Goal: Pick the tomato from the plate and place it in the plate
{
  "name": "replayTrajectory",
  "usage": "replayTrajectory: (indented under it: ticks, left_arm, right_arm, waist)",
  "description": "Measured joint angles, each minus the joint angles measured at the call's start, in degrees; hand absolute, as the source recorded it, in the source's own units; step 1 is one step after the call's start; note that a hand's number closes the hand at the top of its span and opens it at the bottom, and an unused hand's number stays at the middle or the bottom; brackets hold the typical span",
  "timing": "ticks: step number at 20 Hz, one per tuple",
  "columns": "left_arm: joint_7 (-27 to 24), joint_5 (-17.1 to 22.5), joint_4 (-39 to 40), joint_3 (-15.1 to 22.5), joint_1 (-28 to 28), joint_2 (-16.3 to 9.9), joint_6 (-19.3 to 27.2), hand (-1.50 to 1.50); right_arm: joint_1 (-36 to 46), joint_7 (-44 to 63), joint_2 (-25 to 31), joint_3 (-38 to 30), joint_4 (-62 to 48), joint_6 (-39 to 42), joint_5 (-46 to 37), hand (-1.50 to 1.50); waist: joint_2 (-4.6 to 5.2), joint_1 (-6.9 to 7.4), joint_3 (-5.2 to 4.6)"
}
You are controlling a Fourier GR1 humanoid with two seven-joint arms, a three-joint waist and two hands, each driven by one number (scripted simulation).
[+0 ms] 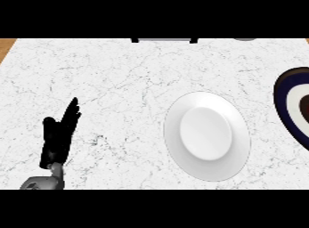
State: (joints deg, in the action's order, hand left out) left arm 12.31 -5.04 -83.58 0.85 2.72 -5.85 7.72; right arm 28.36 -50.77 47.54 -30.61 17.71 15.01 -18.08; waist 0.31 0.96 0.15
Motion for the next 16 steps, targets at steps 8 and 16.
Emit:
replayTrajectory:
  ticks: [8, 16]
  left_arm:
    - [1.1, -0.1, -1.5, -0.2, -0.6, -0.1, -0.6, 0.0]
    - [1.2, -0.4, -1.8, -0.1, -0.6, 0.3, -0.6, 0.0]
  right_arm:
    - [0.4, -1.1, 2.5, 0.4, -4.0, -1.6, -0.1, -1.5]
    - [-1.1, -2.5, 5.4, -0.9, -6.6, -2.6, 1.0, -1.5]
  waist:
    - [0.08, 0.15, 0.01]
    - [0.23, 0.34, 0.11]
